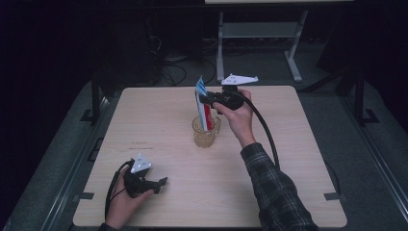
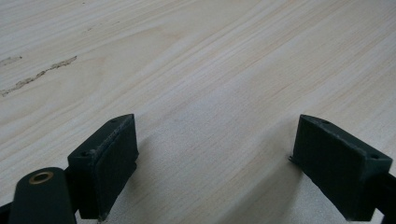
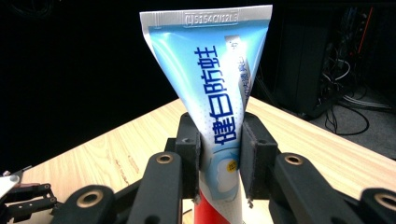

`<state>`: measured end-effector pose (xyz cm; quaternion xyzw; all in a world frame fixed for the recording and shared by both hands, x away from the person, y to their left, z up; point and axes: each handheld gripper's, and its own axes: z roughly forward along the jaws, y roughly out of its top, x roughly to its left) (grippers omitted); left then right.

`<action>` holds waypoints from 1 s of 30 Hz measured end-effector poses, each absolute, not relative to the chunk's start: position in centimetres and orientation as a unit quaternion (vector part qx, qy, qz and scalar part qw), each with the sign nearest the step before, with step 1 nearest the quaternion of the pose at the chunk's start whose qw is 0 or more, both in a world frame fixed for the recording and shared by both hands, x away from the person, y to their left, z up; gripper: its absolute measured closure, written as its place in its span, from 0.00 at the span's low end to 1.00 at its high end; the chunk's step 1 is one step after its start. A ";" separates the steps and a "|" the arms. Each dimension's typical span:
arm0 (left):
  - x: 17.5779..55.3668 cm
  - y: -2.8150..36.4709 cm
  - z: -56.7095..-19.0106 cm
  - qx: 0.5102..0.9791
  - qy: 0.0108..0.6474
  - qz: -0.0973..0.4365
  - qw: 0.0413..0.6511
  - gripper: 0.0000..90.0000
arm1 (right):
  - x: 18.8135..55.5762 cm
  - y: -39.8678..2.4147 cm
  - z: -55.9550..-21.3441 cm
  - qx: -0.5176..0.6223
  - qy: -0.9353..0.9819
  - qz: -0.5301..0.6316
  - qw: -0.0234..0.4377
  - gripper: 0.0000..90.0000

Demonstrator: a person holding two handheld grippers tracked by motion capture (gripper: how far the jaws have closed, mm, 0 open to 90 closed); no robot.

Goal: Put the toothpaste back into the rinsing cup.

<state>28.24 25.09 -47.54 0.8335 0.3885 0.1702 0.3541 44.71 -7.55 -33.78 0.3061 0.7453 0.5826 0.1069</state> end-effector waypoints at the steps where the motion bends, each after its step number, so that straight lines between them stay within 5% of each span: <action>1: 28.2 25.1 -47.5 0.833 0.389 0.170 0.354 0.14 | 44.7 -7.5 -33.9 0.305 0.746 0.582 0.107 0.79; 30: 28.2 25.1 -47.6 0.834 0.388 0.171 0.354 0.14 | 44.4 -6.8 -37.4 0.310 0.766 0.555 0.095 0.79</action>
